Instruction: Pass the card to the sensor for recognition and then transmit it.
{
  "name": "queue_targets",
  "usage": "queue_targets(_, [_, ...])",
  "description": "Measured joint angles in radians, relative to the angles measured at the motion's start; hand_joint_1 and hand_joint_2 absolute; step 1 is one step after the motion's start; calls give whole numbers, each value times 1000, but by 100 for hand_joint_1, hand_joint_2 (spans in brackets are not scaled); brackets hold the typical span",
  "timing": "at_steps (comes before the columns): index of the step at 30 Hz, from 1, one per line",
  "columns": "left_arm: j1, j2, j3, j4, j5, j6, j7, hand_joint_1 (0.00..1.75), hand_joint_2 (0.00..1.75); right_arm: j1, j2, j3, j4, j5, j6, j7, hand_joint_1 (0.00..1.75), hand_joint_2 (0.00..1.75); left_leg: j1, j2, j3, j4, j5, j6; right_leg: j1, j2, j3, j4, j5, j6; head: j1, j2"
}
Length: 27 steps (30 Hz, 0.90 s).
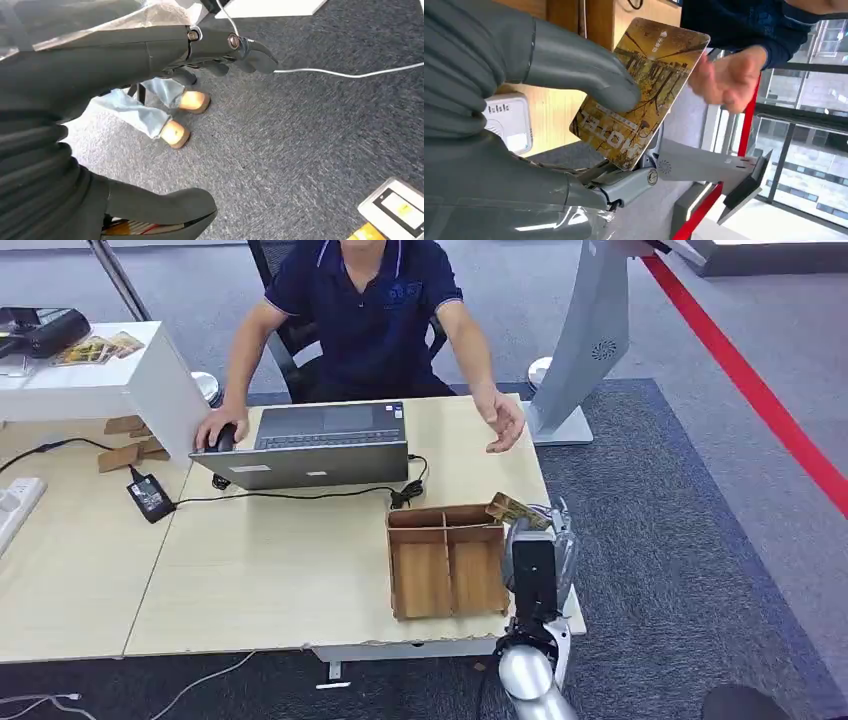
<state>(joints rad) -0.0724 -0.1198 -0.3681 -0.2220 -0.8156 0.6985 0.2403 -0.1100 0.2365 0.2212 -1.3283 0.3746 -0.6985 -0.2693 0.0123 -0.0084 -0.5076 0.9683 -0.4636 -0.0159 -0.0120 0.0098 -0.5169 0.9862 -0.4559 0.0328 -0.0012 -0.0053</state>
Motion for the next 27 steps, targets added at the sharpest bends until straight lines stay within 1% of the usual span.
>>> queue_targets(7, [0, 1, -2, 0, 1, 0, 0, 0, 175, -1, 0, 18, -10, 2, 0, 0, 175, 175, 0, 0, 0, 0, 0, 0, 0, 0, 0, 0, 0, 0, 0, 0])
queue_targets(12, [0, 2, -16, 0, -11, -6, -4, 0, 175, -11, 0, 19, -8, 37, 0, 2, 175, 175, 0, 0, 0, 0, 0, 0, 0, 0, 0, 0, 0, 0, 0, 0])
queue_targets(18, [-2, 2, -39, 0, -25, -16, -13, 0, 175, -89, 5, 11, 26, 101, 0, 4, 175, 175, 0, 0, 0, 0, 1, -1, 0, 0, 0, 0, 0, 0, 0, 0])
queue_targets(27, [-3, 3, -64, 0, -16, -16, -13, 0, 175, -145, 5, 6, 68, 114, 0, 14, 175, 175, 0, 0, 0, 0, 1, -1, 0, 0, 0, 0, 1, 0, 0, 0])
